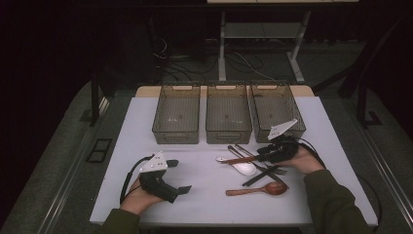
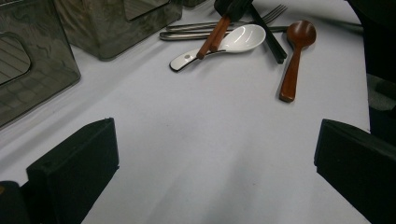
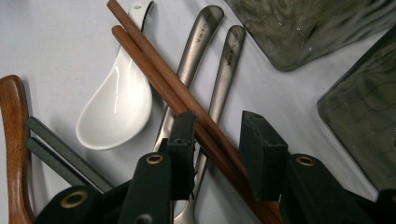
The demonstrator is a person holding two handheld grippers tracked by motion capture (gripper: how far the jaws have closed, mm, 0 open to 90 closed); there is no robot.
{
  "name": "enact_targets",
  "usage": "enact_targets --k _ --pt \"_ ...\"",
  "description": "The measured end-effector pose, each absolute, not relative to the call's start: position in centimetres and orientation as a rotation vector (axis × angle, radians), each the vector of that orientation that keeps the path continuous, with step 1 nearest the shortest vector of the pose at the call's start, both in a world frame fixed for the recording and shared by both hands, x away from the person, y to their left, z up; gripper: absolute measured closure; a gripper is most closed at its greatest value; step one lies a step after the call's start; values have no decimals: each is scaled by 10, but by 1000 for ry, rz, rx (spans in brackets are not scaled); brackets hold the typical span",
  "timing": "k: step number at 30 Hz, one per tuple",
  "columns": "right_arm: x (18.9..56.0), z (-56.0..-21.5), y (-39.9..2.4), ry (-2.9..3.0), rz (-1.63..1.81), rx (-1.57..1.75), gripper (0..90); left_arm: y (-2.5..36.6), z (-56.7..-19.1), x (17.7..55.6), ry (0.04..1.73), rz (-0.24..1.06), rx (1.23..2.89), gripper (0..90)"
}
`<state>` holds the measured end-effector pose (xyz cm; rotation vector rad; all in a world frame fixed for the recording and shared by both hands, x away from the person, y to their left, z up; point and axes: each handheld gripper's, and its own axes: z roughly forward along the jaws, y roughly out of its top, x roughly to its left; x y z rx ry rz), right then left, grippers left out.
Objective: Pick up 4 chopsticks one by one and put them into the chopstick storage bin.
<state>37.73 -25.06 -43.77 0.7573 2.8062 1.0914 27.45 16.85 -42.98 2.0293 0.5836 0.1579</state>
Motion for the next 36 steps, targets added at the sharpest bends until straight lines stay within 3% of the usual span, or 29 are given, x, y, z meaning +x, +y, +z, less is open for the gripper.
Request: enact_targets --k 13,36 --pt "376 -438 -248 2808 1077 725 660 168 -430 275 584 160 2029 0" --pt "381 -439 -248 2753 1071 763 737 168 -430 275 585 158 2029 0"
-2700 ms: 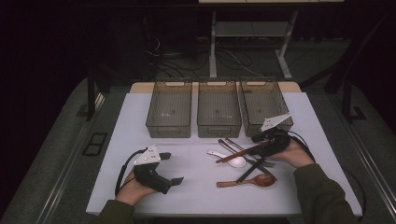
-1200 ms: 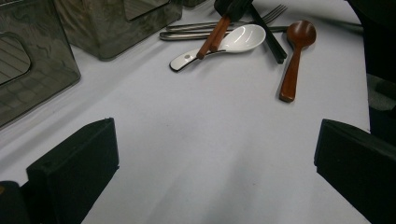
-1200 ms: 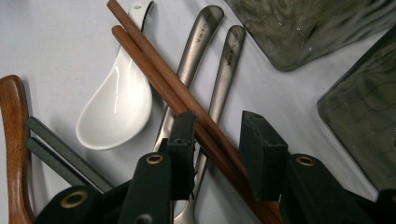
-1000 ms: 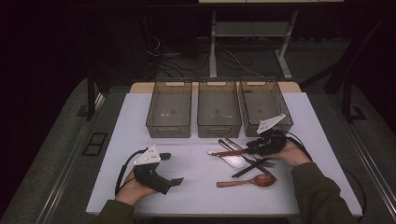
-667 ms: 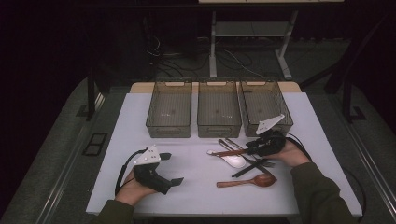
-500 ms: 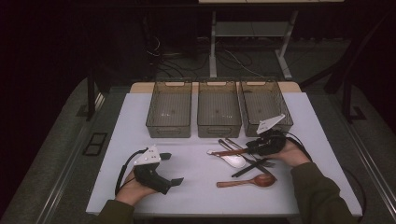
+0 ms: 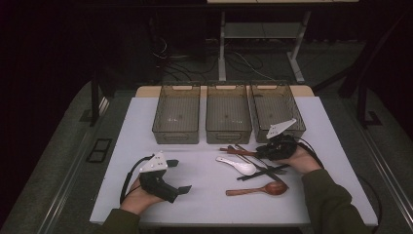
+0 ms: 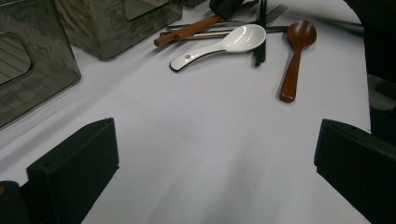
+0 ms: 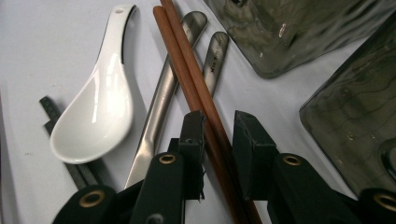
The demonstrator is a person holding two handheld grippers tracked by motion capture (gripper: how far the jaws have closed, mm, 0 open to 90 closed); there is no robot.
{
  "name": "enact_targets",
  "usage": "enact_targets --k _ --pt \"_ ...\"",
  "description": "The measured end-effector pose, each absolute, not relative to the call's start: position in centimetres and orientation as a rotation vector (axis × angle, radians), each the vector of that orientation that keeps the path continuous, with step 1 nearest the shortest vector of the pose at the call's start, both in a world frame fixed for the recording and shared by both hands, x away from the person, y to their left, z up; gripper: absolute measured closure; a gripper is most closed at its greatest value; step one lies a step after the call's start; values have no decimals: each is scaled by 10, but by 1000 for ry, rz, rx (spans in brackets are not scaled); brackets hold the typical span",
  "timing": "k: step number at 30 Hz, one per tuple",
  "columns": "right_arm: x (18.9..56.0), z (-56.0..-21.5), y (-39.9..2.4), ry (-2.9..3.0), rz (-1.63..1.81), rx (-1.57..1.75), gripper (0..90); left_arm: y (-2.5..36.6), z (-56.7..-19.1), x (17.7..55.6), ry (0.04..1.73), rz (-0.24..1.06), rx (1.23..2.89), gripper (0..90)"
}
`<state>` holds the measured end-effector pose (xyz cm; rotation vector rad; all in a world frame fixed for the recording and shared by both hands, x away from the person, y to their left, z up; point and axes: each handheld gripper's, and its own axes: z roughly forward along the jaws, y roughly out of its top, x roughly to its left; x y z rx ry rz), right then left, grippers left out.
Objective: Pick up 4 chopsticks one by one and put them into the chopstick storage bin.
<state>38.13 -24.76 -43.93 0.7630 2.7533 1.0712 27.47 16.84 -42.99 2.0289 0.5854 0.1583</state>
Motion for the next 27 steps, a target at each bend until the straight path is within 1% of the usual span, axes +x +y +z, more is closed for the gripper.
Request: enact_targets --k 13,27 --pt "389 -440 -245 2727 1047 802 747 169 -430 275 587 159 2029 0" --pt "383 -437 -247 2779 1044 808 764 169 -429 274 585 161 2022 0"
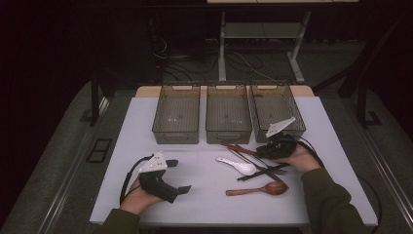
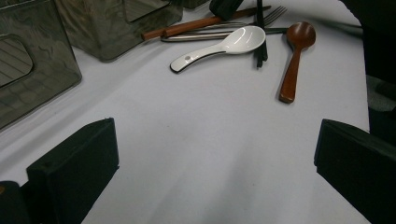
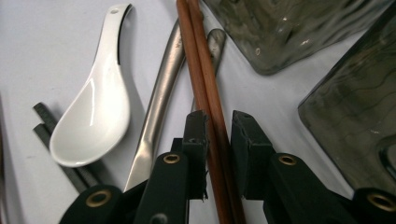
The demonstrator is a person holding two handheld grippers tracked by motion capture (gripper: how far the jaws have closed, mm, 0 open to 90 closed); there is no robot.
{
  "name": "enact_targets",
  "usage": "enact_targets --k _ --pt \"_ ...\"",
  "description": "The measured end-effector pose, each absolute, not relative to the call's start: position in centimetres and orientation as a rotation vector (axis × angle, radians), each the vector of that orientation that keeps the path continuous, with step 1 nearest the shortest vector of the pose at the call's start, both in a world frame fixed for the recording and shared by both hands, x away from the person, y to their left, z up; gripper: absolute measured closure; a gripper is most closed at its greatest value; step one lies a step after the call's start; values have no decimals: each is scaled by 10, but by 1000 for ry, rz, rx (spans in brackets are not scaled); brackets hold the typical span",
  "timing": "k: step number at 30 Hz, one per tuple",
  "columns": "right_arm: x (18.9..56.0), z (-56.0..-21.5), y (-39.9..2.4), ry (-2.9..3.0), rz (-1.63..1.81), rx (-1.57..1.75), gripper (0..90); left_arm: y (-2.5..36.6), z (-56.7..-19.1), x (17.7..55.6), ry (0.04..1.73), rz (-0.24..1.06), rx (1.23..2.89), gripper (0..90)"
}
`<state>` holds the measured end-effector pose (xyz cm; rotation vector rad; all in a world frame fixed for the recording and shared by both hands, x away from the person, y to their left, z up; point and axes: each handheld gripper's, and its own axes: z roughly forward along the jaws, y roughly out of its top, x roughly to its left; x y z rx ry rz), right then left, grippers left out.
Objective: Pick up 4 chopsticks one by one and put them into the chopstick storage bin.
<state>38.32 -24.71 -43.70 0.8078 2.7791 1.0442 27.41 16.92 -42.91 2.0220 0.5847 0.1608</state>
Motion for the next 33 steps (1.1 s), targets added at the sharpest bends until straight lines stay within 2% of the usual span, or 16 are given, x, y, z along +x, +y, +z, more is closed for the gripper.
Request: enact_targets --k 9,10,14,22,33 --pt "378 -435 -248 2787 1031 792 758 169 -429 274 582 164 2023 0" --pt "379 -436 -249 2793 1042 791 685 169 -429 274 581 163 2024 0" --pt "375 -432 -253 2779 1073 787 638 169 -429 274 581 162 2023 0" --pt "353 -419 -259 2812 1107 692 642 170 -428 273 583 161 2022 0" --pt "340 -433 -259 2914 1019 523 628 169 -429 273 580 160 2027 0"
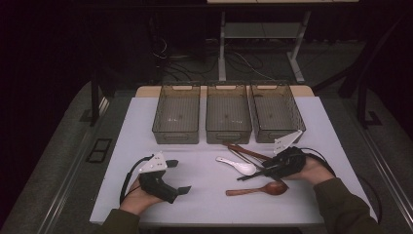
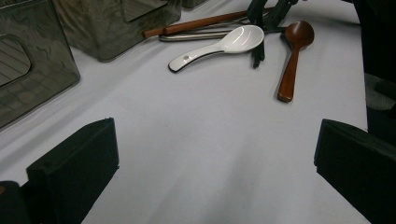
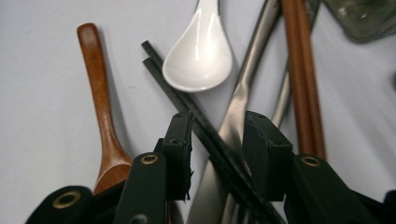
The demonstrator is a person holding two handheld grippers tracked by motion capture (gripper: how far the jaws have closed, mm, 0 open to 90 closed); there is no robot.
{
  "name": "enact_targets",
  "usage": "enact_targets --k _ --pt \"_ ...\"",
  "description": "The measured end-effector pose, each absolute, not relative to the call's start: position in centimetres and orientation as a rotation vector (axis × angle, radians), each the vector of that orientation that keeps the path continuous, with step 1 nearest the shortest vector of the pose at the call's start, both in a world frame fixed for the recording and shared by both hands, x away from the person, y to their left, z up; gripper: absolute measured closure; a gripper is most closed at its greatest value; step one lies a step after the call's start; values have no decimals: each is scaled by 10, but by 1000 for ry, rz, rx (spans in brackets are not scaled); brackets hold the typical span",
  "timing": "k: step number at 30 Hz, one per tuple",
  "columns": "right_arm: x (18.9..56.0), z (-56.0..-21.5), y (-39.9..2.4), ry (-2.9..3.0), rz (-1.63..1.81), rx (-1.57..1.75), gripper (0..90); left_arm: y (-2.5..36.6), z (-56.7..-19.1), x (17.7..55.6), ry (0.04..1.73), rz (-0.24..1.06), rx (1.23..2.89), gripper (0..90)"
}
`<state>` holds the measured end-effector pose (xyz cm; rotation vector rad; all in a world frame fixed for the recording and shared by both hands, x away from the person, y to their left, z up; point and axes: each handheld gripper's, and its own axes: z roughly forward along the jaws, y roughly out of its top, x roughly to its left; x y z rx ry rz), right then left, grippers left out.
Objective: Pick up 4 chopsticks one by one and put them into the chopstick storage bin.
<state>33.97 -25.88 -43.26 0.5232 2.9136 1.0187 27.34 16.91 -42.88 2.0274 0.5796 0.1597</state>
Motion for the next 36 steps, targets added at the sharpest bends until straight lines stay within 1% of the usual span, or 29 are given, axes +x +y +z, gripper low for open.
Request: enact_targets --k 5,7,11,12,18,21,27,36 --pt "338 -435 -256 2924 981 507 638 169 -429 273 580 159 2027 0" --pt "338 -436 -256 2922 966 494 661 169 -429 273 580 159 2028 0" --pt "338 -436 -257 2922 956 482 670 169 -429 273 581 157 2029 0" --pt "337 -435 -257 2920 950 471 686 169 -429 273 581 157 2029 0" --pt "339 -436 -260 2922 953 465 692 169 -429 273 580 157 2029 0" --pt "338 -434 -262 2925 957 480 710 169 -429 273 580 157 2030 0" --pt "340 -434 -263 2921 954 452 712 168 -429 273 578 156 2031 0" --pt "338 -434 -254 2955 969 384 707 168 -429 273 577 155 2031 0"
